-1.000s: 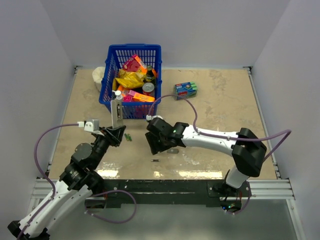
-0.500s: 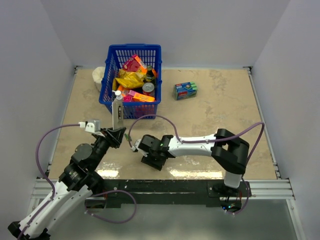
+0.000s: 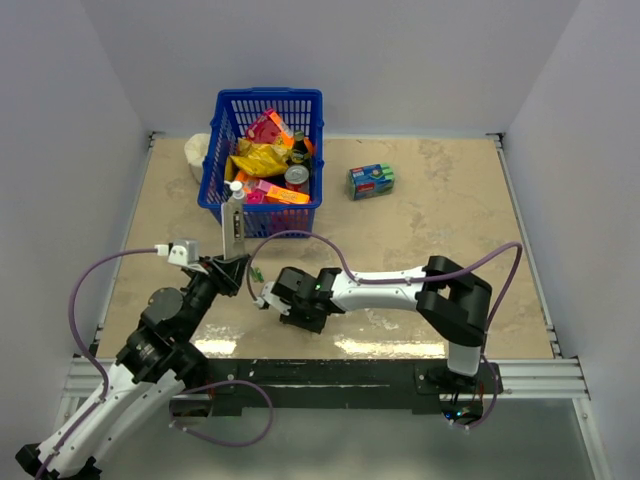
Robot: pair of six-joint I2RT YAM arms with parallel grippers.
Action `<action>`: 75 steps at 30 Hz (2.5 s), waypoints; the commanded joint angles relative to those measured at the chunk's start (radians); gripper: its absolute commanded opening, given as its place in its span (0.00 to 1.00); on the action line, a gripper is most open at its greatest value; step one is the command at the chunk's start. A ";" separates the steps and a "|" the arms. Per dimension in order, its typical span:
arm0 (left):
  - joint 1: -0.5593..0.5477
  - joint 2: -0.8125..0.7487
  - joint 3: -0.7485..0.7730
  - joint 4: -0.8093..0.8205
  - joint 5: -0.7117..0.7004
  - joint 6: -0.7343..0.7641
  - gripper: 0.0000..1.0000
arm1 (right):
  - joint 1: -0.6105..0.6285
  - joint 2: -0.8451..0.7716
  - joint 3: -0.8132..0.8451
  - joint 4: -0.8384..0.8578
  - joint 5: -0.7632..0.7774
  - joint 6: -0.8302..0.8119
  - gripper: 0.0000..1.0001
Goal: Load the batteries into the remote control
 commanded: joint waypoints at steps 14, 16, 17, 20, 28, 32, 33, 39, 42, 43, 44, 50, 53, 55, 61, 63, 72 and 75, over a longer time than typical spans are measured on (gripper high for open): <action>-0.005 -0.008 0.051 0.023 -0.042 0.030 0.00 | -0.016 0.015 0.083 0.023 -0.009 0.076 0.44; -0.005 -0.008 0.055 0.023 -0.037 0.030 0.00 | -0.018 0.056 0.111 0.009 0.003 0.053 0.44; -0.005 -0.008 0.057 0.022 -0.039 0.028 0.00 | -0.018 0.064 0.123 0.009 0.009 0.050 0.42; -0.005 -0.016 0.062 0.014 -0.039 0.030 0.00 | -0.021 0.092 0.146 0.016 0.011 0.041 0.40; -0.005 -0.029 0.066 -0.003 -0.042 0.024 0.00 | -0.023 0.137 0.177 0.003 0.014 0.091 0.23; -0.005 -0.028 0.066 -0.003 -0.042 0.022 0.00 | -0.046 0.097 0.148 -0.005 0.064 0.206 0.00; -0.005 -0.028 0.066 -0.001 -0.042 0.024 0.00 | -0.064 0.068 0.140 -0.008 0.084 0.278 0.00; -0.005 -0.022 0.059 0.012 -0.033 0.019 0.00 | -0.232 -0.076 0.044 -0.028 0.204 0.632 0.00; -0.005 -0.017 0.055 0.025 -0.025 0.017 0.00 | -0.337 -0.199 -0.059 0.022 0.209 0.870 0.00; -0.005 -0.016 0.055 0.026 -0.023 0.017 0.00 | -0.358 -0.248 -0.084 0.036 0.213 0.916 0.00; -0.003 -0.014 0.054 0.029 -0.020 0.017 0.00 | -0.377 -0.276 -0.131 0.045 0.224 0.962 0.00; -0.005 -0.019 0.055 0.031 -0.022 0.021 0.00 | -0.455 -0.371 -0.242 0.050 0.330 1.307 0.00; -0.005 -0.028 0.057 0.020 -0.028 0.021 0.00 | -0.461 -0.359 -0.248 0.000 0.354 1.461 0.00; -0.005 -0.032 0.058 0.014 -0.031 0.021 0.00 | -0.463 -0.345 -0.241 -0.019 0.355 1.547 0.00; -0.005 -0.046 0.057 0.002 -0.040 0.017 0.00 | -0.461 -0.241 -0.181 -0.091 0.344 1.647 0.00; -0.005 -0.049 0.058 0.000 -0.042 0.017 0.00 | -0.461 -0.200 -0.172 -0.099 0.330 1.650 0.00; -0.005 -0.060 0.058 -0.008 -0.051 0.019 0.00 | -0.458 -0.149 -0.171 -0.065 0.269 1.647 0.21; -0.005 -0.059 0.055 -0.009 -0.051 0.017 0.00 | -0.458 -0.144 -0.164 -0.074 0.272 1.647 0.27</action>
